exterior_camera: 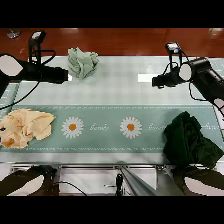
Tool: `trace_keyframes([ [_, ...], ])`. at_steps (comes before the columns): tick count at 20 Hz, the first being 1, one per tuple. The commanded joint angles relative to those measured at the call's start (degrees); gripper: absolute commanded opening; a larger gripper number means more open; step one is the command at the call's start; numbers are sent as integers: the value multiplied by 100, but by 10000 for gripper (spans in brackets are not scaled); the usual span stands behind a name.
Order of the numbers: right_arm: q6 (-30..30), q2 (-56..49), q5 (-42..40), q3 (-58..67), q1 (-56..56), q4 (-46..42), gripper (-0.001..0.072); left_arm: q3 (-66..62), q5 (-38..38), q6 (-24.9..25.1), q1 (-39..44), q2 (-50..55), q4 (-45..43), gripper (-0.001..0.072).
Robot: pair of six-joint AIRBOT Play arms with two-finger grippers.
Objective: Fold the shirts.
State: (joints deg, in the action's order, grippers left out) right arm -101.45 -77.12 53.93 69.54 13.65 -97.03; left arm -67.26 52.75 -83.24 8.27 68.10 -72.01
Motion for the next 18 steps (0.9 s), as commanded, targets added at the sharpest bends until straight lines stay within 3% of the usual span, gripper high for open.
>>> trace_keyframes([
  [1, -94, -4, 487, 13, -42, -243, 618, 0, -564, -20, -2, 114, -4, 690],
  [4, -90, 197, 2245, -2, -249, -575, 618, 0, -184, -20, 2, 229, -4, 704],
  [6, -393, 804, 2754, -225, -400, -811, 617, 0, 476, 7, -15, 227, -44, 703],
  [11, -1606, 3056, 2785, -2509, -1008, -1091, 616, 431, 984, 2, -2, -7, -315, 702],
  [15, -1460, 3519, 2588, -3910, -2037, -649, 616, 1209, 1056, 4, -2, -575, -146, 702],
  [18, -1228, 3506, 1749, -4496, -2664, -492, 616, 1517, 1067, 0, -2, -778, -142, 702],
])
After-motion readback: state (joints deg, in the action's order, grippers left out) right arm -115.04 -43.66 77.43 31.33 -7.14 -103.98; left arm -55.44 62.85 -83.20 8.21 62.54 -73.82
